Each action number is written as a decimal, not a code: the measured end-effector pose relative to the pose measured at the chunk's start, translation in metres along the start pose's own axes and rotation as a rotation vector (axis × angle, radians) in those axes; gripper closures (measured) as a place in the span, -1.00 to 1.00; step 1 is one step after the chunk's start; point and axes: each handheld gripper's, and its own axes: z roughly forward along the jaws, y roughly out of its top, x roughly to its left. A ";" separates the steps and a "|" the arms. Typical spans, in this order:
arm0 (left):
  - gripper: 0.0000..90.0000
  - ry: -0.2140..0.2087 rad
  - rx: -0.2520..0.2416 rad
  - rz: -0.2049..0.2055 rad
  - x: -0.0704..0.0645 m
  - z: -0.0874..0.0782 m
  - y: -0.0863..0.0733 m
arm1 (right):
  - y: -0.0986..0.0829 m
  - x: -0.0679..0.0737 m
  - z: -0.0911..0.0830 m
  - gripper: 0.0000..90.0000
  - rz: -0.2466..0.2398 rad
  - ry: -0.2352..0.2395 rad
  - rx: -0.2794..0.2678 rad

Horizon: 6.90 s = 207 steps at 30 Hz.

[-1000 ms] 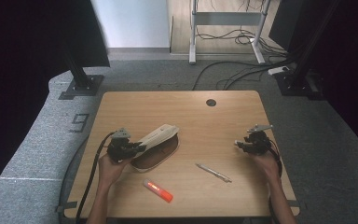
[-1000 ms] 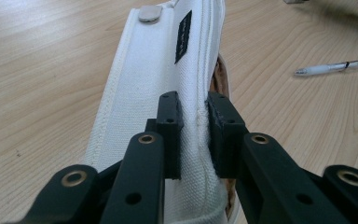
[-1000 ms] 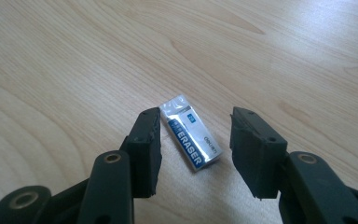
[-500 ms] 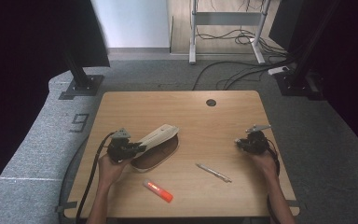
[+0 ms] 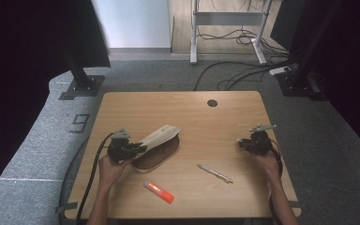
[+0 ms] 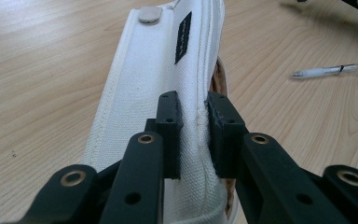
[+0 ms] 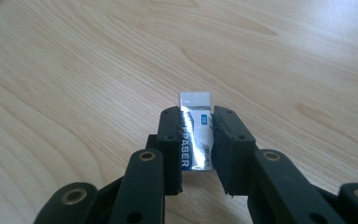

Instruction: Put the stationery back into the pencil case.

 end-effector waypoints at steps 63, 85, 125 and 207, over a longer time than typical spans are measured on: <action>0.67 -0.016 -0.016 -0.002 0.002 -0.002 -0.003 | 0.069 0.116 0.037 0.60 -0.177 0.193 -0.018; 0.67 -0.020 -0.013 -0.001 0.001 -0.002 -0.003 | 0.094 0.163 0.067 0.60 -0.256 0.233 -0.004; 0.66 -0.029 -0.023 -0.004 0.001 -0.002 -0.003 | 0.113 0.201 0.125 0.59 -0.296 0.241 0.044; 0.64 -0.032 -0.029 -0.022 0.007 -0.005 -0.005 | 0.027 0.120 0.009 0.08 -0.222 0.198 0.007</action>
